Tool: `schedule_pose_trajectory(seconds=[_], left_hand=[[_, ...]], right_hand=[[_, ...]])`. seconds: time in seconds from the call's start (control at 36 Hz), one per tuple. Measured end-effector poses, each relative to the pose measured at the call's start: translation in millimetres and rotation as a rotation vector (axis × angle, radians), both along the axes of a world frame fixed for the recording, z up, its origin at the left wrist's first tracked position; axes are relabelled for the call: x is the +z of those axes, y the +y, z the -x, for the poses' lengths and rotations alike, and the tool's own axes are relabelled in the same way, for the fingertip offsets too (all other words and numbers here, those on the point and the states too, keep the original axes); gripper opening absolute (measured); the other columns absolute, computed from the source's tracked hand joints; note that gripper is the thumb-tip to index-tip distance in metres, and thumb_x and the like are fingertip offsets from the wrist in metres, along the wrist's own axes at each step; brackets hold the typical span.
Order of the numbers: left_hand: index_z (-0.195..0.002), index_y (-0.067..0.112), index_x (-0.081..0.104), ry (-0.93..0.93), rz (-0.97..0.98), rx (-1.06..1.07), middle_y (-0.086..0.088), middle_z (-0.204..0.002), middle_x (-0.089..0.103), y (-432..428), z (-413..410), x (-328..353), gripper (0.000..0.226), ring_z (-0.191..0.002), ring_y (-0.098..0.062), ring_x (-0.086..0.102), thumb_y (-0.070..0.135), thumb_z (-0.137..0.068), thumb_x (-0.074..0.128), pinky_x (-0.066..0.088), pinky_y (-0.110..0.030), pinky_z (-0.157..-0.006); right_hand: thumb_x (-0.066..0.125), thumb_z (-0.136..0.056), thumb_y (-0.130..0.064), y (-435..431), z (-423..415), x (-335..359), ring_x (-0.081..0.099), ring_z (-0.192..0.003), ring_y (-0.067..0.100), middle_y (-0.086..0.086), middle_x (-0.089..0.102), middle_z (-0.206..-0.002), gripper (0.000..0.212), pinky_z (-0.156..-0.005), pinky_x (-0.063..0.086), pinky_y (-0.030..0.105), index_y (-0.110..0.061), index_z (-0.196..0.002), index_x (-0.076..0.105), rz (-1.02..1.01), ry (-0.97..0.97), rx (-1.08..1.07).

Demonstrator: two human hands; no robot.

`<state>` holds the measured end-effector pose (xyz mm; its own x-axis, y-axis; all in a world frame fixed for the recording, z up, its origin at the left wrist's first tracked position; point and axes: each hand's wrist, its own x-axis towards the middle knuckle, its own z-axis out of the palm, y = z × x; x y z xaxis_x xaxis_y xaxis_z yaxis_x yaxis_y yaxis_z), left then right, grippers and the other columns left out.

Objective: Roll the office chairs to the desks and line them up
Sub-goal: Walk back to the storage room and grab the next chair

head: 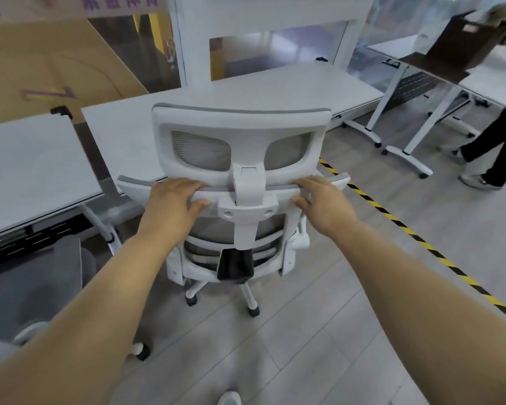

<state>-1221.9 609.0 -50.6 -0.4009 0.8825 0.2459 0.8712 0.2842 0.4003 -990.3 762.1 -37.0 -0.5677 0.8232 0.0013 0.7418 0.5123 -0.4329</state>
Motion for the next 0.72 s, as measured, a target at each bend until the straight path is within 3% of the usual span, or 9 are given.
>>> schedule_pose_trajectory(seconds=[0.08,0.17,0.28,0.39,0.72], left_hand=[[-0.130,0.019,0.054,-0.057,0.055,-0.010,-0.006,-0.136,0.051,-5.2,-1.0,6.1,0.042,-0.126,-0.026,0.039,0.027,-0.089,0.060,0.023,-0.033,-0.108],[-0.134,0.018,0.049,-0.073,0.110,-0.007,-0.007,-0.140,0.045,-12.2,-5.2,12.3,0.047,-0.129,-0.026,0.038,0.029,-0.089,0.059,0.031,-0.038,-0.106],[-0.134,0.019,0.047,-0.055,0.147,0.000,-0.005,-0.141,0.042,-24.5,-25.2,20.3,0.050,-0.130,-0.025,0.036,0.034,-0.088,0.060,0.034,-0.040,-0.104],[-0.135,0.024,0.046,-0.070,0.288,-0.027,-0.005,-0.141,0.041,-38.4,-61.3,24.3,0.051,-0.128,-0.027,0.038,0.041,-0.088,0.058,0.036,-0.042,-0.104],[-0.102,0.028,0.059,0.091,0.557,-0.355,0.000,-0.112,0.061,-73.0,-243.8,28.9,0.022,-0.097,-0.021,0.056,0.045,-0.089,0.052,0.048,-0.034,-0.079]], right_hand=[[0.057,-0.091,-0.033,-4.3,-3.1,8.7,0.032,-0.136,0.021,-0.002,0.035,-0.148,0.052,-0.103,0.036,0.039,-0.022,-0.140,0.041,0.012,-0.089,0.034],[0.059,-0.089,-0.037,-8.8,-12.8,22.2,0.040,-0.130,0.022,-0.005,0.030,-0.151,0.059,-0.101,0.041,0.042,-0.024,-0.142,0.037,0.037,-0.163,0.040],[0.056,-0.091,-0.041,-20.0,-37.9,39.7,0.051,-0.116,0.025,0.003,0.047,-0.138,0.048,-0.092,0.046,0.041,-0.022,-0.134,0.046,0.067,-0.295,-0.002],[0.053,-0.090,-0.048,-41.1,-80.1,46.6,0.049,-0.118,0.024,0.002,0.052,-0.133,0.050,-0.097,0.044,0.041,-0.024,-0.134,0.046,0.125,-0.439,-0.043],[0.054,-0.089,-0.052,-169.2,-292.2,45.8,0.050,-0.118,0.020,-0.003,0.055,-0.130,0.054,-0.095,0.040,0.033,-0.023,-0.133,0.046,0.323,-0.465,-0.211]])
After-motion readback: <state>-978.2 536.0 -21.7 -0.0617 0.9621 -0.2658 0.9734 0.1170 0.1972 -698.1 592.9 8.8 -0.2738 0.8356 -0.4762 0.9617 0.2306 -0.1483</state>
